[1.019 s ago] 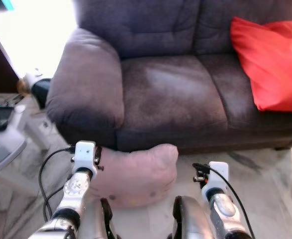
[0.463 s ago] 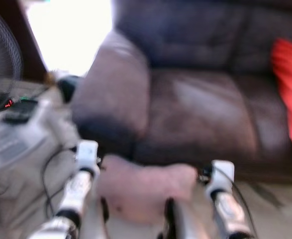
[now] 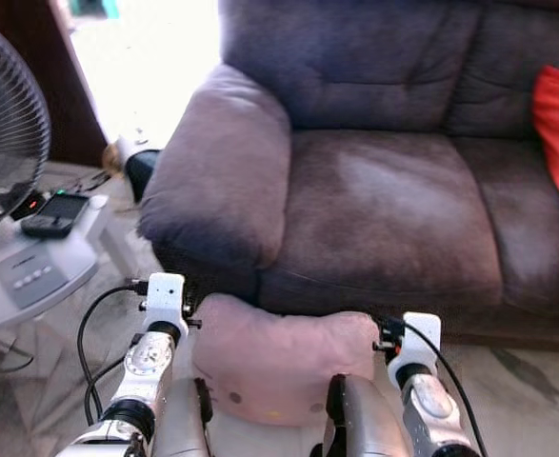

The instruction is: Move the pillow to the sofa from floor

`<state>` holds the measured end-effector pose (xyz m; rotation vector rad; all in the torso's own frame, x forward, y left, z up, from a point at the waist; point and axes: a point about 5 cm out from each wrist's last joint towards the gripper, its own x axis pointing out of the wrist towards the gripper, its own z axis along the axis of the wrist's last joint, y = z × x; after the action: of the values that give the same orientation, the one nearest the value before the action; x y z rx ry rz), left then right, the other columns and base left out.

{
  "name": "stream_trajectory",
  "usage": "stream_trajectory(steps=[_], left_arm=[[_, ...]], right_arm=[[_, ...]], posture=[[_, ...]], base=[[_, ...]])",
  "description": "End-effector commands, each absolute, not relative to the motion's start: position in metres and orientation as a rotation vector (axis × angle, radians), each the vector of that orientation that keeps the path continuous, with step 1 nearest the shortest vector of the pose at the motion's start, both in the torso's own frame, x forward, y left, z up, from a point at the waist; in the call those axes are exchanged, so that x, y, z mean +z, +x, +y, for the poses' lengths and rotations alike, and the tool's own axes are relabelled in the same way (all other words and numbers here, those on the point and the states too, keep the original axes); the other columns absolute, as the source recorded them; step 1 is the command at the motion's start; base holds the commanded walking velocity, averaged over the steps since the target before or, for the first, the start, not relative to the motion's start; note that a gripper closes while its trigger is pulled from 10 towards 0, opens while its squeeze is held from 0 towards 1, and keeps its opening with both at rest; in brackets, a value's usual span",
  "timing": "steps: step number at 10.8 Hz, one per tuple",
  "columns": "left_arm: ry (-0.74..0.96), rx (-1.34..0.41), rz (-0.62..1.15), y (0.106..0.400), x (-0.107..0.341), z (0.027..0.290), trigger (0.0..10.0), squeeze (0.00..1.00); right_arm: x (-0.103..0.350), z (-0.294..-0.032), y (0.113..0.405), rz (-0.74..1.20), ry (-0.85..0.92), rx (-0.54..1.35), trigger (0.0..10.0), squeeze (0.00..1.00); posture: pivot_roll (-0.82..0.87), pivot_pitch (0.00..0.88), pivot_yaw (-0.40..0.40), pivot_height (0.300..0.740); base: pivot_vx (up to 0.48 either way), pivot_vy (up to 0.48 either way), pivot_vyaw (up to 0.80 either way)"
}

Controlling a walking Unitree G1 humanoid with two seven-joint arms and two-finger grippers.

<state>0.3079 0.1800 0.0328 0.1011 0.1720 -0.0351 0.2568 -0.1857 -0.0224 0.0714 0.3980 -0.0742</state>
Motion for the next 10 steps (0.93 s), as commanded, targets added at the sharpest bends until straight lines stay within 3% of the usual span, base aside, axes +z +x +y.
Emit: stream_trajectory(steps=[1,3,10], left_arm=[[0.101,-0.039,0.191,0.303,0.027,0.181,10.0,0.0],[0.101,-0.037,0.199,0.302,0.026,0.181,10.0,0.0],[0.083,-0.039,0.295,0.29,0.009,0.182,10.0,0.0]], right_arm=[[-0.03,-0.189,0.249,0.45,0.086,-0.1,10.0,0.0],[-0.038,-0.193,0.24,0.506,0.094,-0.14,10.0,0.0],[-0.026,-0.19,0.254,0.43,0.068,-0.086,10.0,0.0]], posture=[[0.07,0.074,-0.049,0.561],[0.08,0.076,-0.051,0.561],[0.07,0.085,-0.054,0.561]], base=[[0.0,0.0,0.0],[0.0,0.0,0.0],[0.0,0.0,0.0]])
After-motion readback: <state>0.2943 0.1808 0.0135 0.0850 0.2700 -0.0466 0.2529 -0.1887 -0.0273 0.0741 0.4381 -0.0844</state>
